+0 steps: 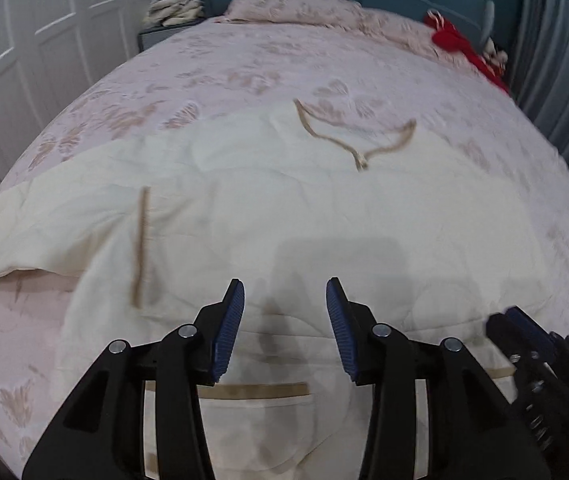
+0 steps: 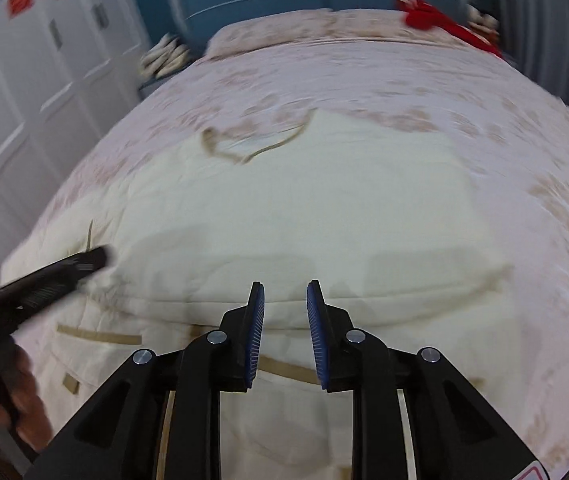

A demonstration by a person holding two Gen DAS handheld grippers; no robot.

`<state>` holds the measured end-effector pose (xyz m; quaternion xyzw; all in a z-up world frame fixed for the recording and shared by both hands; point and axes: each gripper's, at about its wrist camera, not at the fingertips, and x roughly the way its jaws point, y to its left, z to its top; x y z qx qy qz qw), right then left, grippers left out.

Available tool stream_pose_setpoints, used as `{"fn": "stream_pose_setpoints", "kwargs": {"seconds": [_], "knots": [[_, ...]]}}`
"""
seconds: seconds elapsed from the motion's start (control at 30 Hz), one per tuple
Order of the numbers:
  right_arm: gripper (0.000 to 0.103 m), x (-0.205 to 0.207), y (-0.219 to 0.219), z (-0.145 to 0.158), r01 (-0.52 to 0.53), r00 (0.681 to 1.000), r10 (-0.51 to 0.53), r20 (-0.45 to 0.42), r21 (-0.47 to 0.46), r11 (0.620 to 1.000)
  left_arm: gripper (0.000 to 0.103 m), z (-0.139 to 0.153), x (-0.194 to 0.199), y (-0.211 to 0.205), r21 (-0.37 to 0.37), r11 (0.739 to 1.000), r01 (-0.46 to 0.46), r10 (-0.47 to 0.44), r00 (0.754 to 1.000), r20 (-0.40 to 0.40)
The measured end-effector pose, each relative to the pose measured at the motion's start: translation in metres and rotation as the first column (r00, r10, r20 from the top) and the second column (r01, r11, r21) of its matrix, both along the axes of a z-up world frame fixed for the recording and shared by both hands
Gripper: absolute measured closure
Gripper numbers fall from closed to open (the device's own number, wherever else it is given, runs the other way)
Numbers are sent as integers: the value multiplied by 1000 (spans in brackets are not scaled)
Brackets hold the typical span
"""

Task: Fold large clothes

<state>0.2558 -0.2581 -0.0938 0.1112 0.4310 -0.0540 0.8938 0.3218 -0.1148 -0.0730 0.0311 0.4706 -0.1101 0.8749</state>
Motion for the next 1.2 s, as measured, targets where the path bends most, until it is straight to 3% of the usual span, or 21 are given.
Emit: {"fn": "stream_pose_setpoints", "kwargs": {"seconds": [0.13, 0.37, 0.5, 0.67, 0.77, 0.83, 0.97, 1.0, 1.03, 1.13, 1.2], "knots": [[82, 15, 7, -26, -2, 998, 1, -55, -18, 1000, 62, -28, 2, -12, 36, 999, -5, 6, 999, -33], [86, 15, 4, -51, 19, 998, -19, -58, -6, 1000, 61, -48, -5, -18, 105, 994, 14, -17, 999, 33], [86, 13, 8, -56, 21, 999, -23, -36, -37, 999, 61, -54, -8, -18, 101, 995, 6, -13, 998, 69], [86, 13, 3, -61, 25, 1000, -25, -19, -3, 1000, 61, -57, -12, -19, 95, 995, 1, -11, 994, 106], [86, 11, 4, -63, 26, 1000, -26, -15, -7, 1000, 60, -56, -12, -16, 69, 998, 0, -7, 994, 108], [86, 11, 5, -63, 26, 1000, -26, -14, -10, 1000, 60, -53, -11, -9, 13, 1000, 0, -2, 995, 101], [86, 12, 6, -62, 26, 999, -26, -18, -2, 1000, 59, -26, -19, 37, -140, 988, -65, 75, 995, 70], [86, 12, 5, -61, 27, 999, -27, -20, 0, 1000, 55, -15, -24, 56, -151, 983, -99, 111, 991, 74], [86, 12, 5, -59, 27, 999, -27, -23, 0, 1000, 41, -6, -29, 74, -159, 979, -125, 139, 987, 81], [84, 5, 12, -44, 45, 998, -46, -34, -35, 998, 16, 18, -41, 150, -183, 956, -228, 251, 961, 114], [79, -6, 19, -34, 62, 997, -63, -33, -31, 998, 13, 17, -37, 206, -185, 933, -308, 331, 937, 111]]}}
